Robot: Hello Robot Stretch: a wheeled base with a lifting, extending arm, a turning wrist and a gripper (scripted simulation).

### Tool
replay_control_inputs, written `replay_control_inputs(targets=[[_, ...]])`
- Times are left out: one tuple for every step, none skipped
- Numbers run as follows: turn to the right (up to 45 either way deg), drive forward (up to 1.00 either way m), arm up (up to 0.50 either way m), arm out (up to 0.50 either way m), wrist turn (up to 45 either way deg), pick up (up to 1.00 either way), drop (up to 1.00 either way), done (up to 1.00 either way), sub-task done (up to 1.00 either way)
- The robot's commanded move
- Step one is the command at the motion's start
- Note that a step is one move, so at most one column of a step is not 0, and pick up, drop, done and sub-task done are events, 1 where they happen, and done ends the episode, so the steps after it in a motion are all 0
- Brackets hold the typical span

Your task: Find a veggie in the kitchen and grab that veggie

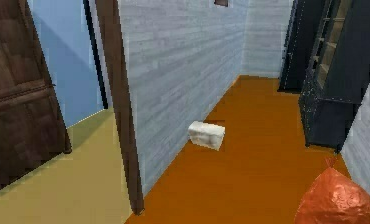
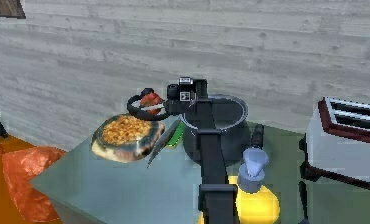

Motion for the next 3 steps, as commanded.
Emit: replay_control_inputs(targets=[[0.0, 0.00, 0.00, 0.00, 0.0, 1.00, 0.00, 0.00, 0.00], [0.0, 0.00, 0.10, 0.00, 0.0, 0.00, 0.00, 0.00, 0.00], [0.0, 0.00, 0.00, 0.00, 0.0, 0.00, 0.00, 1.00, 0.00]])
